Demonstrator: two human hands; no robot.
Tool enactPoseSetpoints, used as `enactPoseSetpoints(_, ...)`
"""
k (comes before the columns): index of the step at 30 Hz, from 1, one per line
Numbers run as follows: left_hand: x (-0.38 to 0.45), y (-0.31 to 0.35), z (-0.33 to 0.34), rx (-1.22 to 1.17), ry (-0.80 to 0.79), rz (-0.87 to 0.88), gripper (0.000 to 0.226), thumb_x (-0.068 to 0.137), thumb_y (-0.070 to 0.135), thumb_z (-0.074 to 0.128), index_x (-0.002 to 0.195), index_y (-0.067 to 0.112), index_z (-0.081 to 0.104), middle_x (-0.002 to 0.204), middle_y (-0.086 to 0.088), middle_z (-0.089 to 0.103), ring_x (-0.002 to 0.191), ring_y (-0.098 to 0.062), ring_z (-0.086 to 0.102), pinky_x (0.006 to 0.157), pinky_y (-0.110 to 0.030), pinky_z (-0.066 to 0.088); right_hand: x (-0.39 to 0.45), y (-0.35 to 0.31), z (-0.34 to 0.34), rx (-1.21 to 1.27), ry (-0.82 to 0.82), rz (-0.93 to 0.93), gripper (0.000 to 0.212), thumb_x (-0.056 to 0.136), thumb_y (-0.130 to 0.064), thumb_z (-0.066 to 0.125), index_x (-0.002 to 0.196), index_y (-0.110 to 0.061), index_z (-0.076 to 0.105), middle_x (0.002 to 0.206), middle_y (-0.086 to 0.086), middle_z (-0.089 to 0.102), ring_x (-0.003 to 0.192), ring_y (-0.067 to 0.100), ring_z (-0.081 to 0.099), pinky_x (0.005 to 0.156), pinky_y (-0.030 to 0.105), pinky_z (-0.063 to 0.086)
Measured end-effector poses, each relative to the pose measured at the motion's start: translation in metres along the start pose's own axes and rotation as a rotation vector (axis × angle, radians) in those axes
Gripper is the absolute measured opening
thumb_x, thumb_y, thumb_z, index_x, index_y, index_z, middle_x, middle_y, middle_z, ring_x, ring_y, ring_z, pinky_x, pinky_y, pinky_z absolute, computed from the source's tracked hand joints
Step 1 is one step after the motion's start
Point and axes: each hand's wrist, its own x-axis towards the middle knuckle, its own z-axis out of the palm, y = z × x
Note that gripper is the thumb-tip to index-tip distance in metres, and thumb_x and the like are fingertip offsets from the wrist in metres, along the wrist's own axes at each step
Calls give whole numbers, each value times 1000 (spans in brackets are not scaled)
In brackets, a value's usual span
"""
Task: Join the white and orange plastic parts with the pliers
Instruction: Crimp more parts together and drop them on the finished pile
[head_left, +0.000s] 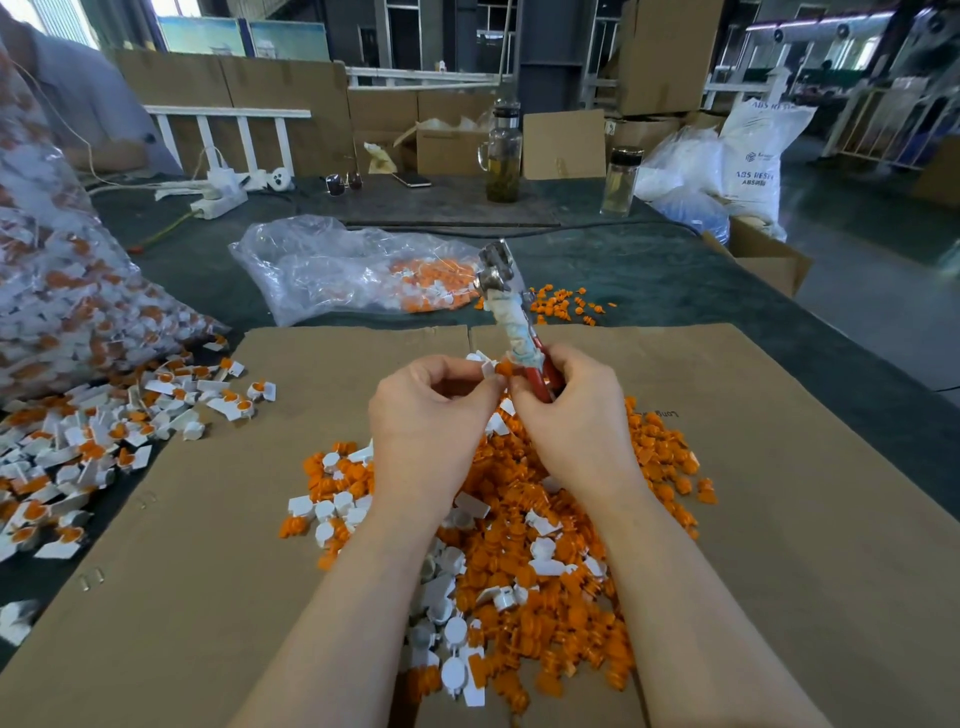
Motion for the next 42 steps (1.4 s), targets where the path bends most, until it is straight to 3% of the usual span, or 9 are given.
enactPoseSetpoints(7,3,-4,-2,-65,27,-49,14,80,23,82,73,26,71,68,7,73,68,-9,71,66,-24,57,-1,-2,-1,94,-71,28,12,89,-16,65,98,-22,68,61,-16,58,55,-4,54,47,11,38)
enactPoseSetpoints(10,5,-4,-5,-189,2,-101,11,81,13,79,76,17,71,67,1,74,68,-13,74,71,-28,59,-1,-3,-8,218,-114,111,16,88,-17,67,102,-26,69,74,-16,68,67,1,63,54,10,46)
enactPoseSetpoints(12,7,-4,-8,-268,0,-127,10,82,9,78,77,14,71,67,-1,74,68,-16,74,69,-25,58,-1,-2,-15,298,-174,173,17,87,-16,68,100,-28,69,82,-10,71,77,7,67,64,14,51)
enactPoseSetpoints(20,11,-5,-14,-443,-5,-142,11,82,2,75,79,11,70,68,-1,74,66,-14,72,69,-22,59,0,2,-29,244,-368,184,14,85,-13,66,93,-23,70,80,-3,61,68,9,56,72,39,50)
enactPoseSetpoints(25,14,-4,-20,-523,14,-118,8,83,1,73,81,8,69,68,0,73,64,-13,70,67,-19,57,0,4,-33,168,-530,161,12,85,-10,66,94,-19,65,73,-17,58,74,10,59,81,42,51)
enactPoseSetpoints(31,15,-3,-22,-555,8,-90,6,84,1,70,84,7,68,68,0,72,63,-12,69,70,-21,58,-1,0,-31,75,-622,171,21,87,-14,66,106,-19,60,101,9,63,93,30,63,79,42,55)
enactPoseSetpoints(35,15,-3,-22,-564,-7,-89,6,84,1,69,83,7,68,68,2,72,62,-11,69,68,-20,58,-1,0,-32,53,-648,162,21,87,-17,67,99,-31,55,95,-2,61,85,17,63,69,27,53)
enactPoseSetpoints(38,15,-3,-22,-597,-10,-99,5,84,2,68,83,7,67,69,2,73,62,-11,68,71,-21,59,-1,0,-31,46,-658,160,25,88,-15,65,110,-24,57,92,0,62,81,20,62,75,39,54)
enactPoseSetpoints(42,17,-4,-23,-622,-4,-111,6,85,2,67,83,7,67,71,3,73,66,-10,69,71,-21,58,-2,-2,-25,-24,-626,71,25,87,-9,59,110,-18,64,77,-7,56,61,8,53,59,34,48)
